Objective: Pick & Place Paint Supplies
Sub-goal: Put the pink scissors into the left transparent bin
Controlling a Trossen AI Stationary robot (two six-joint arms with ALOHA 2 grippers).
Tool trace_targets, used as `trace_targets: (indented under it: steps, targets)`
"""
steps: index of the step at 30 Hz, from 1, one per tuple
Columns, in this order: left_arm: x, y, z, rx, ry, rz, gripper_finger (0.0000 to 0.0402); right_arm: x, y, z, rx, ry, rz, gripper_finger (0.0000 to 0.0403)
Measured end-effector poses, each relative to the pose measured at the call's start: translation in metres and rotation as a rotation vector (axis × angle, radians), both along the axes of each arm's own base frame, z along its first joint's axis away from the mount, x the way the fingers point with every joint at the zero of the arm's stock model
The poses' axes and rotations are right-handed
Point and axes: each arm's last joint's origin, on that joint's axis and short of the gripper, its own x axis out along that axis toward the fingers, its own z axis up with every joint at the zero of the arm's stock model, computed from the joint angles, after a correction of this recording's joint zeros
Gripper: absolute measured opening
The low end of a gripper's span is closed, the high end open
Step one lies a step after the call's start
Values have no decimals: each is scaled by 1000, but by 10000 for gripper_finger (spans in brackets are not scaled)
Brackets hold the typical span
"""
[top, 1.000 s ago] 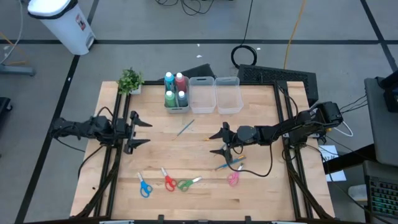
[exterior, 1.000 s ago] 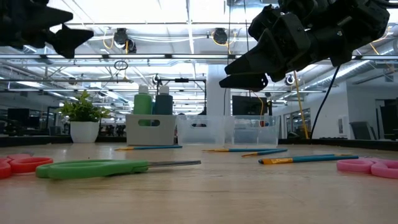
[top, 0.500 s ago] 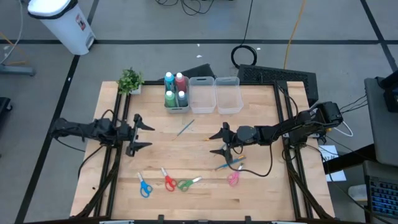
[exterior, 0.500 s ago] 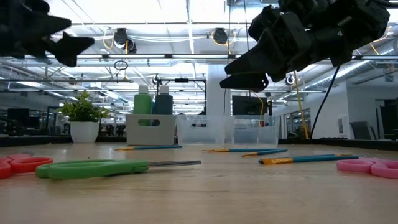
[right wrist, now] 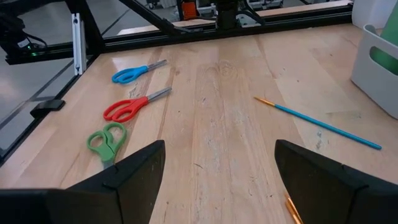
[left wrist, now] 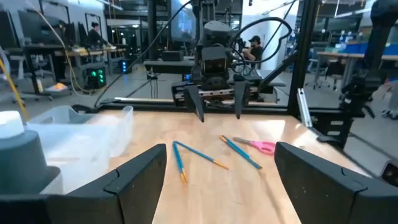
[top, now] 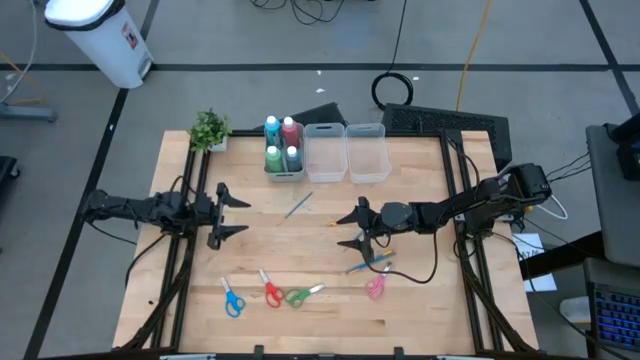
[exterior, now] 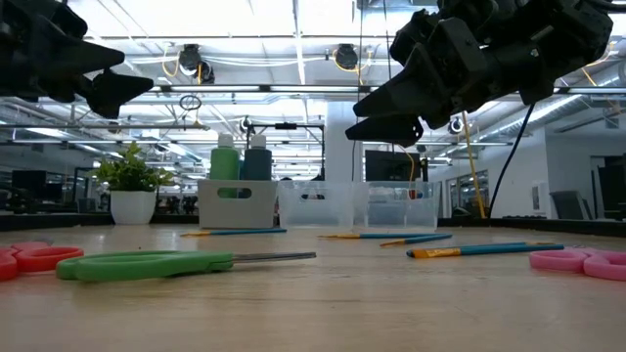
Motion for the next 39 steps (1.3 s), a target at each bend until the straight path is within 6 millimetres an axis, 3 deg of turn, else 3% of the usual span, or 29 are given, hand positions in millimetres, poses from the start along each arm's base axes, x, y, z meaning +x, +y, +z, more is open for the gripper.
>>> trace_targets:
  steps: [6,9,16,20,22,27,39]
  targets:
    - [0,0,2,-15,-18,-1,308,0,2,0,-27,-2,16,293]
    - [0,0,2,-18,-21,-1,308,-2,13,0,-61,-9,67,293]
    - [0,0,2,-19,-22,-2,308,-14,86,5,-106,99,325,293]
    - [0,0,2,-20,-23,-2,308,-35,130,4,-230,266,479,293]
    - [0,0,2,-20,-23,-2,308,-48,142,1,-298,341,495,293]
    - [0,0,2,-21,-23,-2,308,-64,150,-9,-331,451,432,293]
    - [0,0,2,-22,-24,-2,308,-63,157,-49,-281,639,501,274]
